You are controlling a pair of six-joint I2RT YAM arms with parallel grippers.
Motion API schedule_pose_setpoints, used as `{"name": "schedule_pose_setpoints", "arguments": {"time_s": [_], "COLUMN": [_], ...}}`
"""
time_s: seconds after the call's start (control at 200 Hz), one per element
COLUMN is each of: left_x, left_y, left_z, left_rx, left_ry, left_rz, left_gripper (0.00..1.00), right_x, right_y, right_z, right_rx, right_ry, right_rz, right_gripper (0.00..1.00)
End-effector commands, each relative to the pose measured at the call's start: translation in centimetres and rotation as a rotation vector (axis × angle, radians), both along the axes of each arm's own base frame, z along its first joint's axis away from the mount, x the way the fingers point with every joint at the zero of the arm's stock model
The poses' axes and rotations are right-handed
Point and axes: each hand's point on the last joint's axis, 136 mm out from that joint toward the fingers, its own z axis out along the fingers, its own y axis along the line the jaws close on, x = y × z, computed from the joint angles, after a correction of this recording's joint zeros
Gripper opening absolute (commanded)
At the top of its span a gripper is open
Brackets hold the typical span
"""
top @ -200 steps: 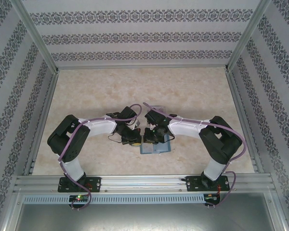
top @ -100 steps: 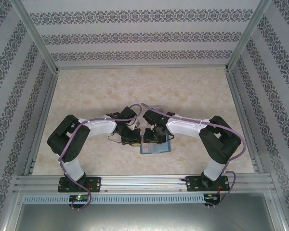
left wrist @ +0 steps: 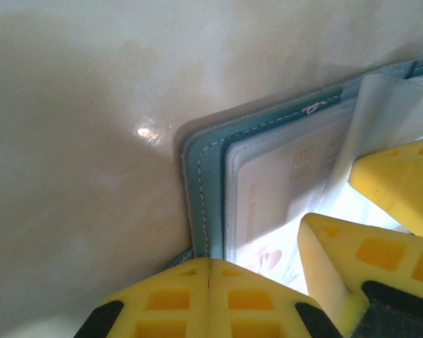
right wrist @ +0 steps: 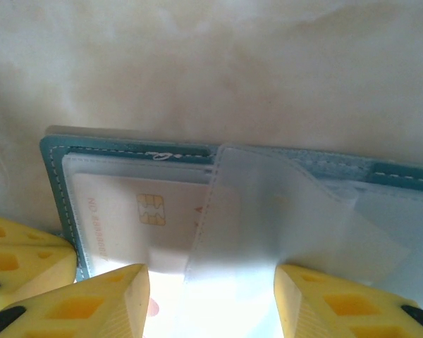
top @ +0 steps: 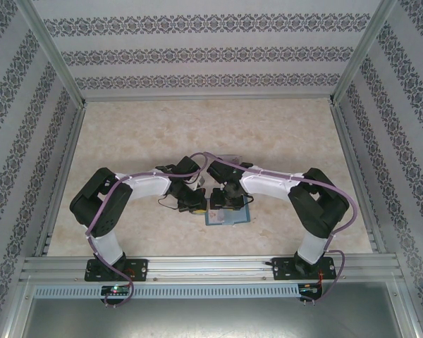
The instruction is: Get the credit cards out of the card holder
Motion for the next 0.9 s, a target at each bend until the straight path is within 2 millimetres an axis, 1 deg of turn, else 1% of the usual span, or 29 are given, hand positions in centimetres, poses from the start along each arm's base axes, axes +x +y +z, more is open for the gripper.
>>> {"name": "schedule_pose_setpoints", "arguments": {"time_s": [0.0,0.105,0.225,0.515,0.61,0.794,0.894], "left_x": [-0.5,-0.5,-0.6,-0.5,-0.6,-0.6,-0.6], "left_y": [0.0,0.0,0.0,0.0,0.0,0.1,0.1], "left_z": [-0.7,-0.8,-0.8,-0.8,-0.8,-0.9,-0.9], "left_rx": [0.006,0.007,0.007,0.005,0.006,0.008,0.010], "left_ry": [0.006,0.008,0.008,0.007,0.008,0.009,0.009], "left_rz": [-0.016,-0.016,-0.017,-0.017,-0.018,-0.018,-0.019], "left_gripper": [0.00,0.00,0.00,0.00,0.00,0.00,0.00], "right_x": [-1.0,-1.0,-1.0,-1.0,-0.8,-0.6,-0.4], "right_y": [-0.9,-1.0,-1.2,-1.2,-1.2,-1.3,-1.3], "right_z": [-1.8,-2.2,-2.4,-2.5,-2.0,-0.5,0.7], "right_rx": [-0.073,-0.081,-0.101,-0.103,-0.098,-0.087,-0.074], "right_ry": [0.043,0.050,0.052,0.050,0.038,0.008,-0.016], "right_rz": [0.014,0.016,0.020,0.019,0.015,0.015,0.015], "right_gripper": [0.52,0.53,0.50,0.31,0.25,0.22,0.18]}}
